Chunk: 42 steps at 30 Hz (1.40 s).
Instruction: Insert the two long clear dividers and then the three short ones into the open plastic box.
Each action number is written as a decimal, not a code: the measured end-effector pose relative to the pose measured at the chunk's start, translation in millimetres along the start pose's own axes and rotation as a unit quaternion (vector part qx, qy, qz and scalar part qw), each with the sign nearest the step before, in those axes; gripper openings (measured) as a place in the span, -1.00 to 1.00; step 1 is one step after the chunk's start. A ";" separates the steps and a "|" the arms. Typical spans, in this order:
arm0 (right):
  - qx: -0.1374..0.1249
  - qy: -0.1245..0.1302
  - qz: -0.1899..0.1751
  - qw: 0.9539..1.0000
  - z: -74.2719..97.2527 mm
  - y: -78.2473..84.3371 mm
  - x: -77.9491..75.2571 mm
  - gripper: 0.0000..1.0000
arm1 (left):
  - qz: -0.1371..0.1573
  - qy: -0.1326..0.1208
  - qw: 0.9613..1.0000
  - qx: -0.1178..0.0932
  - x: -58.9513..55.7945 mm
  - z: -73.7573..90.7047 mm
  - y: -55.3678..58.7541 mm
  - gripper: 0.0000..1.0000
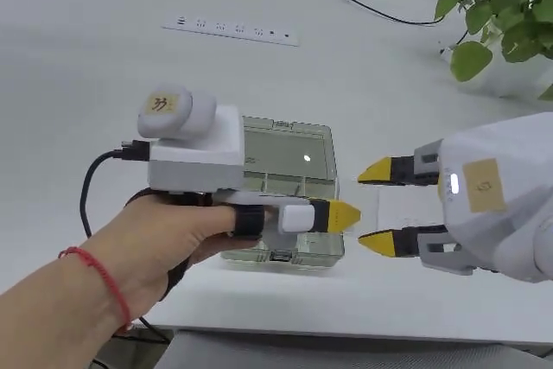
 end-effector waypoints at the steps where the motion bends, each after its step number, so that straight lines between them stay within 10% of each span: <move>1: 0.000 0.002 0.001 1.000 -0.2 -0.1 -0.5 -0.34 | 0.001 -0.001 1.000 -0.002 0.2 0.2 -0.3 -1.00; 10: -0.033 -0.004 -0.041 0.999 9.1 0.8 -9.9 -0.33 | -0.050 0.001 0.999 0.002 2.7 3.3 -1.8 -1.00; 16: -0.081 -0.046 -0.105 0.990 17.3 3.0 -17.3 -0.42 | -0.156 0.011 0.988 0.014 2.8 6.1 -1.2 -1.00; 29: -0.130 -0.189 -0.173 0.958 20.1 3.6 -21.2 -0.76 | -0.316 0.065 0.946 0.039 -7.9 10.6 5.7 -1.00; 42: -0.127 -0.257 -0.171 0.943 10.1 0.3 -15.7 -0.88 | -0.337 0.090 0.937 0.031 -13.4 14.0 7.2 -1.00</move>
Point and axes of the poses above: the centre of the closed fingertips' face, and the gripper's own axes: z roughly backward along the fingers, x roughly to its left, y roughly out of its underside, the point moved 9 cm from there along z, roughly backward along the fingers, and after that the axes turned 3 degrees about -y, right-handed, at the moved point
